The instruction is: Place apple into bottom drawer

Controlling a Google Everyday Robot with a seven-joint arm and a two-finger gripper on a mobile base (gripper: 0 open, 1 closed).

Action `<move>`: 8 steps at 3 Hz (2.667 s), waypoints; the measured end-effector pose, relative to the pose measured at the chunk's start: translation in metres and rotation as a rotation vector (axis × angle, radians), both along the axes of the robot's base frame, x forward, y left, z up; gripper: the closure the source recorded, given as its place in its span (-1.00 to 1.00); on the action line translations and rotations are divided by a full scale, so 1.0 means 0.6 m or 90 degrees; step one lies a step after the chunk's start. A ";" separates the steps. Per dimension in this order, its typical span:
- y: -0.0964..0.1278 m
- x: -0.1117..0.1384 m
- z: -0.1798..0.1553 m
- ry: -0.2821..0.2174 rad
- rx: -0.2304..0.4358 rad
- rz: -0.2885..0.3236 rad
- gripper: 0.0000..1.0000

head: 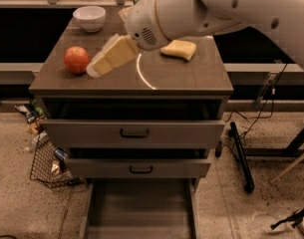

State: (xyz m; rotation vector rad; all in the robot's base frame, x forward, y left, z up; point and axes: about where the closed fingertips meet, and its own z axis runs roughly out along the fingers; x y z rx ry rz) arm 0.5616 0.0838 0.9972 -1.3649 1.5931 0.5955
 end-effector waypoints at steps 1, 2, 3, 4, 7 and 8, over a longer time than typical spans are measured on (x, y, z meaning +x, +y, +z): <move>0.018 0.003 -0.002 0.000 0.003 0.011 -1.00; 0.021 0.017 -0.035 0.014 0.013 -0.014 -1.00; 0.023 0.081 -0.097 0.012 0.040 -0.064 -1.00; 0.040 0.139 -0.133 0.001 0.057 -0.084 -1.00; 0.159 0.237 -0.221 0.015 0.081 -0.038 -1.00; 0.189 0.265 -0.217 0.008 0.074 -0.028 -0.66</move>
Offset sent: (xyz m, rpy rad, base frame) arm 0.0450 0.0116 -0.0993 0.0828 0.1127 -0.1718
